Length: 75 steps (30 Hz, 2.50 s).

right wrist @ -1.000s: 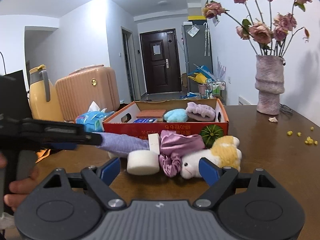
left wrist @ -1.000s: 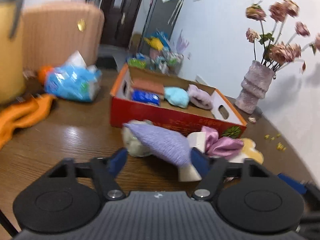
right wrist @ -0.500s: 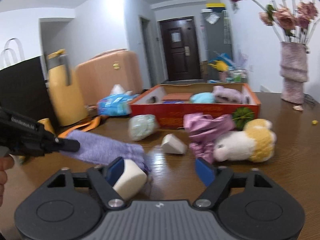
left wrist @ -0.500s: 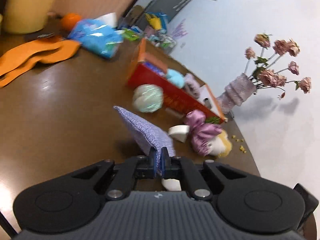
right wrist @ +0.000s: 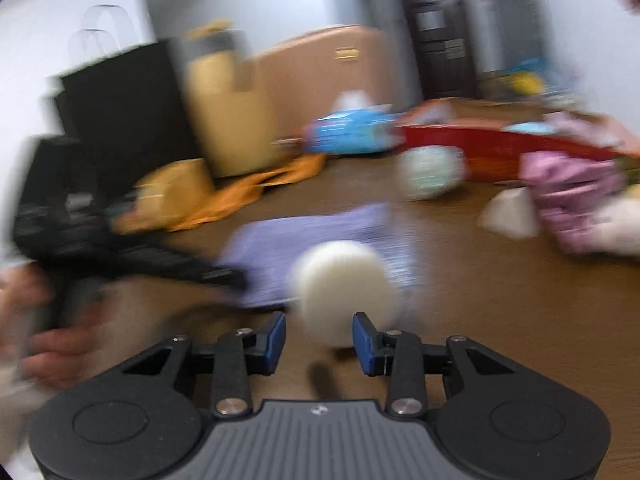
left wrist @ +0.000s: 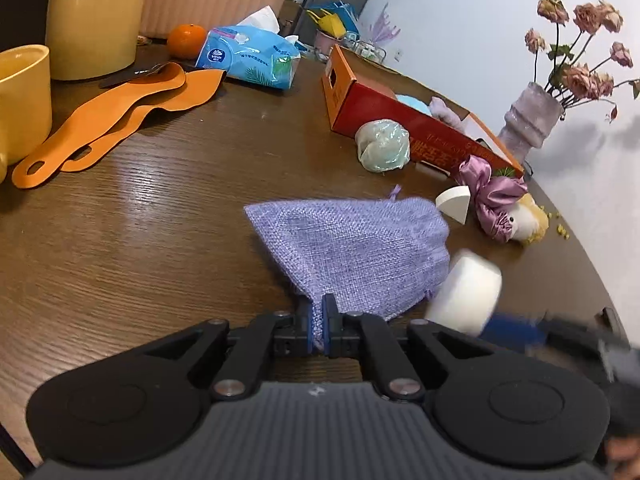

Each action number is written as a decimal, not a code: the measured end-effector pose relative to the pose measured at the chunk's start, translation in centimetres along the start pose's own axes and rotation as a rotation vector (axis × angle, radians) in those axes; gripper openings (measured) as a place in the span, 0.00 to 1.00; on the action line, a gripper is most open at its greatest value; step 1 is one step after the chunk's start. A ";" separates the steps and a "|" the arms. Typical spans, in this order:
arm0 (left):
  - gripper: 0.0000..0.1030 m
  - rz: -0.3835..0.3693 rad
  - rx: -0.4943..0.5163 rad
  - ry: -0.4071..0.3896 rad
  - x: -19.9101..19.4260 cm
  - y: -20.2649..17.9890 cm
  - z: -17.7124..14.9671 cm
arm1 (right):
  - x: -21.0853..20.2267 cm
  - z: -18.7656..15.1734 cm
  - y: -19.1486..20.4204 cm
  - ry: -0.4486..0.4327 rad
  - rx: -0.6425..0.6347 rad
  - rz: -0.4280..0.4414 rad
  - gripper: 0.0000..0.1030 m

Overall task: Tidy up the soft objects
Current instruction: 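Bring the right gripper to the lavender sachet and close on it beside the left gripper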

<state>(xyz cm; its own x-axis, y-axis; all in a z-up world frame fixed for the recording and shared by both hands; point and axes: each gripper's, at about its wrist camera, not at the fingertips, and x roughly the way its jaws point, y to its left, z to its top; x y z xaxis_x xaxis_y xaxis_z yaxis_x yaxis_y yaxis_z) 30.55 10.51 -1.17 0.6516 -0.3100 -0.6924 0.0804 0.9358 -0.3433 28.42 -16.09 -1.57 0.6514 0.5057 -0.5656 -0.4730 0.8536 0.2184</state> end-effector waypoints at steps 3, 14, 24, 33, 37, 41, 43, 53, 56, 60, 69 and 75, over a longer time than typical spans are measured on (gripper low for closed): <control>0.05 -0.004 0.026 0.004 0.3 -0.3 -0.1 | 0.4 1.0 -2.2 -0.086 0.025 -0.207 0.39; 0.05 -0.040 0.063 0.008 0.4 -0.2 -0.5 | 0.3 3.2 -1.1 -0.130 0.061 0.017 0.45; 0.23 0.003 0.082 -0.014 -0.1 -0.5 -0.7 | 4.9 4.1 -0.4 0.005 0.056 0.113 0.35; 0.57 -0.085 0.199 -0.017 1.1 -5.5 -1.0 | -3.1 0.9 -0.5 -0.009 0.042 -0.061 0.55; 0.57 -0.059 0.235 -0.011 1.6 -7.3 -1.7 | -4.5 -0.7 -2.8 -0.037 0.106 -0.084 0.61; 0.57 -0.052 0.182 -0.019 0.4 -6.2 -2.1 | -4.3 -1.4 -5.3 -0.058 0.246 -0.044 0.62; 0.57 -0.057 0.159 -0.020 0.0 -5.7 -2.1 | -3.9 -1.5 -6.3 -0.077 0.316 0.009 0.62; 0.48 -0.095 0.122 -0.012 0.3 -5.7 -2.3 | -1.4 -1.7 -6.7 -0.081 0.344 -0.020 0.20; 0.33 -0.121 0.117 -0.012 0.3 -5.8 -2.2 | -1.4 -1.8 -6.4 -0.081 0.298 -0.038 0.19; 0.29 -0.122 0.131 -0.021 0.4 -6.4 -2.1 | -1.3 -1.7 -4.6 -0.068 0.166 -0.117 0.19; 0.08 -0.131 0.138 -0.044 -0.3 -6.7 -1.8 | -2.9 -1.3 -4.5 -0.106 0.209 -0.058 0.05; 0.08 -0.136 0.166 -0.078 -0.8 -8.2 -1.1 | -4.6 -0.4 -4.5 -0.159 0.181 -0.078 0.03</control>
<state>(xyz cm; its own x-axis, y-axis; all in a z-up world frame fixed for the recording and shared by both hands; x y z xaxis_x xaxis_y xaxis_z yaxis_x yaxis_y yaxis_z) 28.58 2.90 1.48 0.6821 -0.4268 -0.5937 0.2898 0.9033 -0.3165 27.33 -22.28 -0.26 0.7738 0.4387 -0.4569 -0.3130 0.8919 0.3263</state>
